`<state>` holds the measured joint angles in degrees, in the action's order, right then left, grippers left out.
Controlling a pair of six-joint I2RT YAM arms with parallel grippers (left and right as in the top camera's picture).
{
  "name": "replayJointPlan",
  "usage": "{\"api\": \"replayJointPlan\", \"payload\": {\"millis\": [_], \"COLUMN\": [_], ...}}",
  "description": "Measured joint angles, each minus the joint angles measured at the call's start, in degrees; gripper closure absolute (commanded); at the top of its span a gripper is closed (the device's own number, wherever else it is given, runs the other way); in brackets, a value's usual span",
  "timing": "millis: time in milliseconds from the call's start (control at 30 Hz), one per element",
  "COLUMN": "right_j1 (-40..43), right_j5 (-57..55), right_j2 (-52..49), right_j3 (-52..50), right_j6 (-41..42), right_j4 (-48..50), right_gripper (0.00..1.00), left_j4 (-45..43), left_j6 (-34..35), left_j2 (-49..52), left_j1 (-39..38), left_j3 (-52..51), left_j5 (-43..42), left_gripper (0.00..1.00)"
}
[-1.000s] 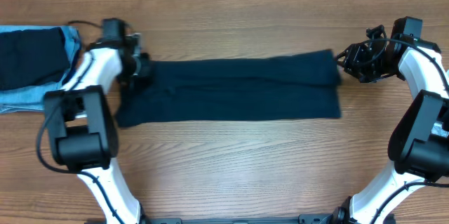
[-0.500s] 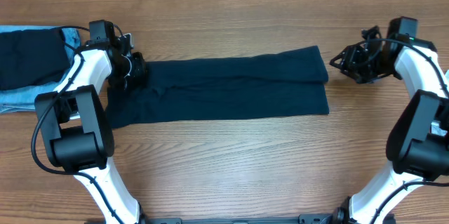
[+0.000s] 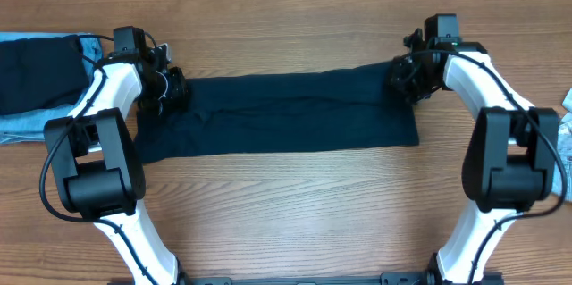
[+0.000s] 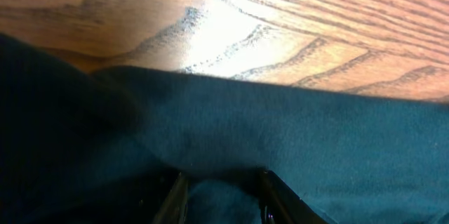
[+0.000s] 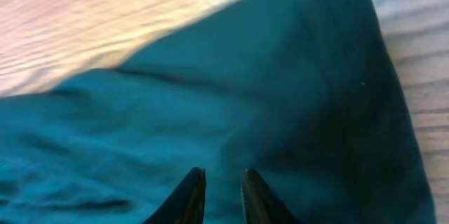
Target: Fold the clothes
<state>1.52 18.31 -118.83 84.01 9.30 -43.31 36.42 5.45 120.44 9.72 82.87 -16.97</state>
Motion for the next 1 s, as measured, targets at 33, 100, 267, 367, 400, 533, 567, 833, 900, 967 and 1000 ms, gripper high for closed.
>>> {"api": "replayJointPlan", "payload": {"millis": [33,100,267,367,400,533,567,833,900,967,1000], "right_j1": [0.07,0.22,0.42,0.44,0.50,0.85,1.03,3.34,3.37,3.41,3.50], "right_j5": [-0.48,-0.96,-2.75,-4.15,-4.76,-8.02,-9.05,-12.81,-13.66,-14.49,-14.93], "right_j2": [-1.01,-2.75,-2.86,-2.86,-2.84,-2.80,-2.69,-2.38,-2.29,-2.32,-2.32], "right_j3": [0.00,-0.04,0.11,0.46,0.59,1.14,1.14,1.14,1.14,1.42,1.57], "right_j6": [0.15,0.55,1.16,1.66,2.08,3.58,4.07,4.96,4.04,3.67,3.50], "right_j4": [0.02,0.07,-0.20,-1.84,-2.45,-4.85,-5.33,-5.64,-4.94,-4.96,-5.05], "right_gripper": [0.79,0.79,0.79,0.80,0.80,0.81,0.81,0.69,0.70,0.70,0.70], "left_j4": [-0.28,-0.76,-1.18,-1.14,-1.14,-1.16,-1.16,-1.16,-1.57,-2.16,-2.23], "left_j6": [0.00,0.02,0.17,0.17,0.17,0.17,0.20,0.20,0.20,0.33,0.28], "left_j2": [0.00,0.00,0.00,0.00,0.00,0.00,0.00,0.00,0.00,0.00,0.00], "left_j1": [0.00,0.00,0.00,0.00,0.00,0.00,0.00,-0.37,-0.37,-0.37,-0.37], "left_j3": [0.00,0.00,0.00,0.00,0.00,0.00,0.00,0.00,0.00,0.00,0.09], "left_j5": [0.02,0.00,0.00,0.00,0.00,0.00,0.00,-0.48,-1.01,-1.99,-2.43], "left_gripper": [0.63,0.63,0.63,0.62,0.62,0.60,0.60,0.56,0.50,0.48,0.48]}}
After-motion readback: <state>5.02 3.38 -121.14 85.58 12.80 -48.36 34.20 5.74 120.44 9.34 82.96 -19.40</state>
